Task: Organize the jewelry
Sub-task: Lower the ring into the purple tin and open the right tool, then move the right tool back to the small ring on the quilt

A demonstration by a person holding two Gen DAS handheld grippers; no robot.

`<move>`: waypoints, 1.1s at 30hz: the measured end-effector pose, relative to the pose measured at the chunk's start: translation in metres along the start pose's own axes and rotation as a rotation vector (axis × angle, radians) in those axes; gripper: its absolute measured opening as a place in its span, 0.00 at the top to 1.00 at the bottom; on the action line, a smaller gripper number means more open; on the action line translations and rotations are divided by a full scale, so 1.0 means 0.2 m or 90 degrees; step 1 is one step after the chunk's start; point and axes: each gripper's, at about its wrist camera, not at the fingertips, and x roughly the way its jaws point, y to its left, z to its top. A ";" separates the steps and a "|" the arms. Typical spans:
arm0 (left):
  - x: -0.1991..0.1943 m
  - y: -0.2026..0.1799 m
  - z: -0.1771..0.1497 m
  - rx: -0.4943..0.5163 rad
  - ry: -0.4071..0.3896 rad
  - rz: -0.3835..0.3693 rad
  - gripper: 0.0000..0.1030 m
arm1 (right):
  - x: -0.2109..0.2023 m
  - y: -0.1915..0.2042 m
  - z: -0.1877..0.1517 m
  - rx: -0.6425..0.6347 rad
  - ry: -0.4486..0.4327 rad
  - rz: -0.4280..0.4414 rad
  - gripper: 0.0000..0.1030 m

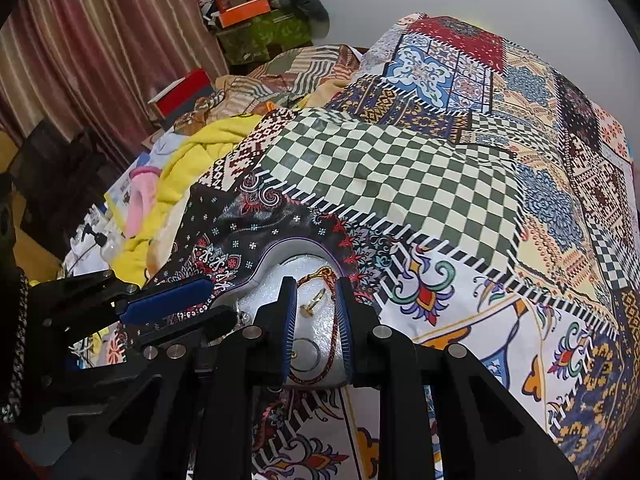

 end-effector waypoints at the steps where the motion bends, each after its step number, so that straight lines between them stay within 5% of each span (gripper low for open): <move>1: -0.01 0.00 0.00 0.000 -0.002 0.001 0.81 | -0.01 -0.01 0.00 0.003 -0.002 -0.002 0.81; 10: -0.18 -0.07 0.02 0.018 -0.041 0.028 0.79 | -0.23 -0.04 -0.03 0.019 -0.046 -0.034 0.71; 22: -0.42 -0.25 0.00 0.048 -0.089 0.031 0.55 | -0.63 -0.05 -0.22 -0.002 -0.119 -0.133 0.54; 33: -0.38 -0.40 -0.07 0.075 -0.053 -0.001 0.47 | -0.70 -0.25 -0.45 0.043 -0.085 -0.198 0.54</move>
